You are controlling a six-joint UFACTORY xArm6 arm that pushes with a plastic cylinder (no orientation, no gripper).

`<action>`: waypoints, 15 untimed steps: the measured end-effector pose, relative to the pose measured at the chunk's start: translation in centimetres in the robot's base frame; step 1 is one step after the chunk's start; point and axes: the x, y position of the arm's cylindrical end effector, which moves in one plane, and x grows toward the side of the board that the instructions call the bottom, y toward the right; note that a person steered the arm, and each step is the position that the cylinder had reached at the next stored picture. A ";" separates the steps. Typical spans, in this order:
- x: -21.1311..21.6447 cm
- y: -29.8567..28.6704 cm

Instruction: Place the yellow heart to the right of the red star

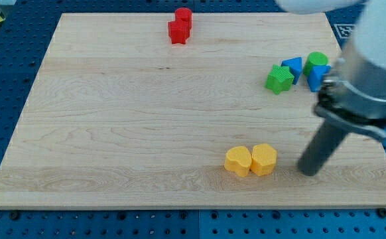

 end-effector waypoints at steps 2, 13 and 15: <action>0.3 -11.2; -8.2 -18.3; -9.9 -17.2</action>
